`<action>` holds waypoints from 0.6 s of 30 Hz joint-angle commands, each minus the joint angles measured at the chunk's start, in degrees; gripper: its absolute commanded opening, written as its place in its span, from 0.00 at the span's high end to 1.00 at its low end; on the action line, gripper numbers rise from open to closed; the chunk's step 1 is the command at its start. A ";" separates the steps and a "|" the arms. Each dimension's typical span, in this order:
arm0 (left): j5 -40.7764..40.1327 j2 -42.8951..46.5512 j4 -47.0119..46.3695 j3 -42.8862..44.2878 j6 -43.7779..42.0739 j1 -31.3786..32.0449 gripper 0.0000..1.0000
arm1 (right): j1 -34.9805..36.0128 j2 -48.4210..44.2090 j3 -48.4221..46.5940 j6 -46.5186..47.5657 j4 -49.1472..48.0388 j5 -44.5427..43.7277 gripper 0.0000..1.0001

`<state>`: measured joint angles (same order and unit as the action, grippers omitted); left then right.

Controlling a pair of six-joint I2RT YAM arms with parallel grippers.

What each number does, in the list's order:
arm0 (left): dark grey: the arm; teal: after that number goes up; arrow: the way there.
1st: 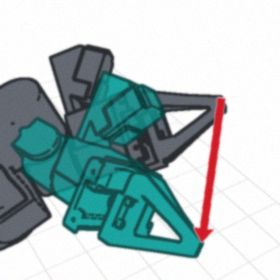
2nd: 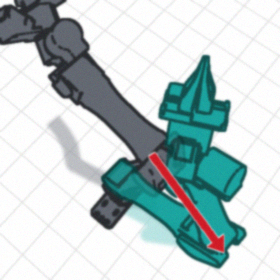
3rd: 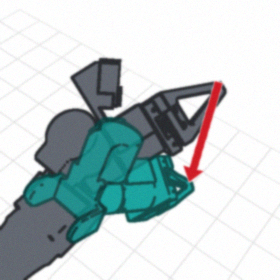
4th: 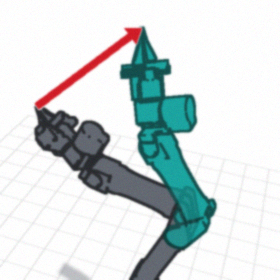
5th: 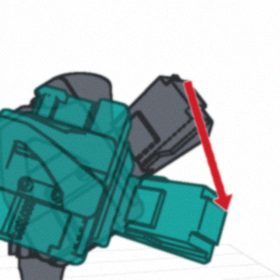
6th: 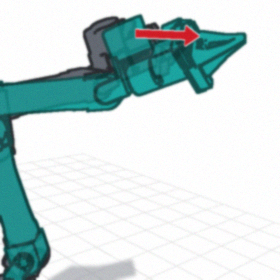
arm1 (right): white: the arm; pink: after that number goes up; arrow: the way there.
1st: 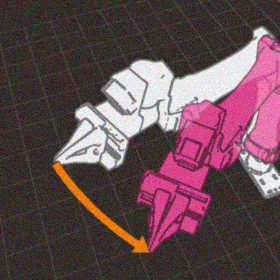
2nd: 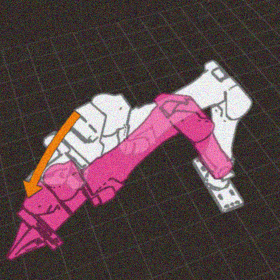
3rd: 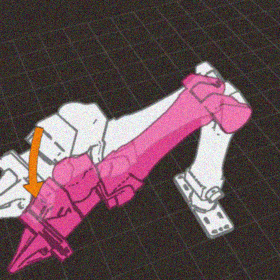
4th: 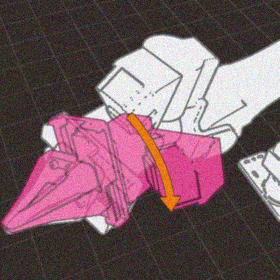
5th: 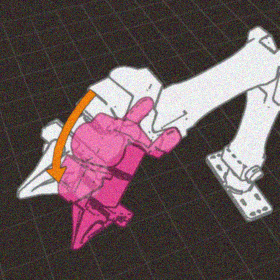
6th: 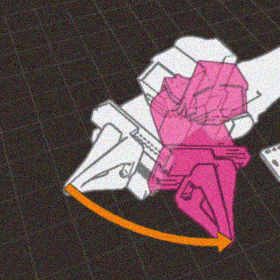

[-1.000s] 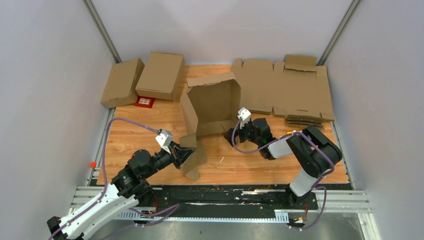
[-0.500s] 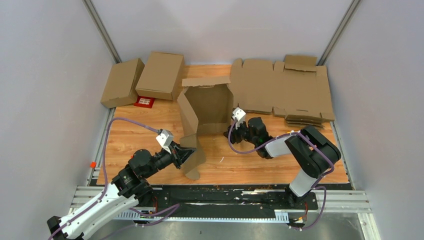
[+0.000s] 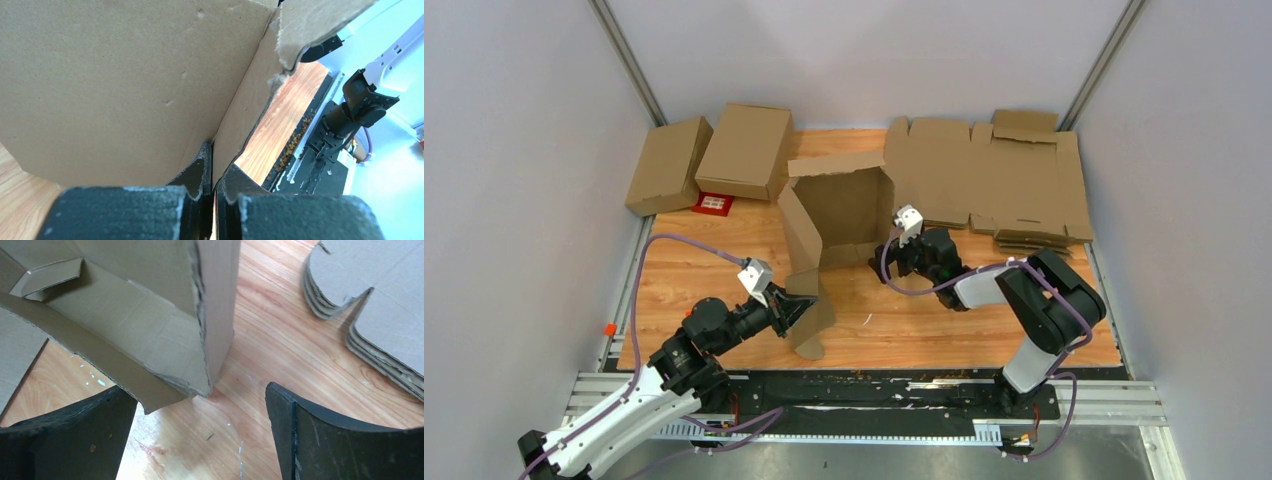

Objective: Fold the paper box

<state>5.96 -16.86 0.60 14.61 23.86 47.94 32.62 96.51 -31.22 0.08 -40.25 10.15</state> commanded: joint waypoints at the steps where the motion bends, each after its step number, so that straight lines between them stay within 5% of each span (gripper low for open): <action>1: 0.00 -1.33 4.87 -1.15 1.35 -0.13 0.98 | -1.84 0.37 0.80 -2.39 -4.41 0.14 0.00; 10: 0.67 -3.00 4.06 -0.79 1.28 -0.13 0.98 | -1.87 3.43 -5.06 2.20 -0.98 9.22 0.01; 18: 2.00 -4.68 1.81 -1.25 1.96 -0.13 0.98 | 0.61 6.87 -8.36 1.92 -1.67 10.68 0.22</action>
<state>6.81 -19.42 -1.28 14.61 23.73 47.94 31.75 101.51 -36.82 1.67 -39.66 18.24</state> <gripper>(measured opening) 0.042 0.849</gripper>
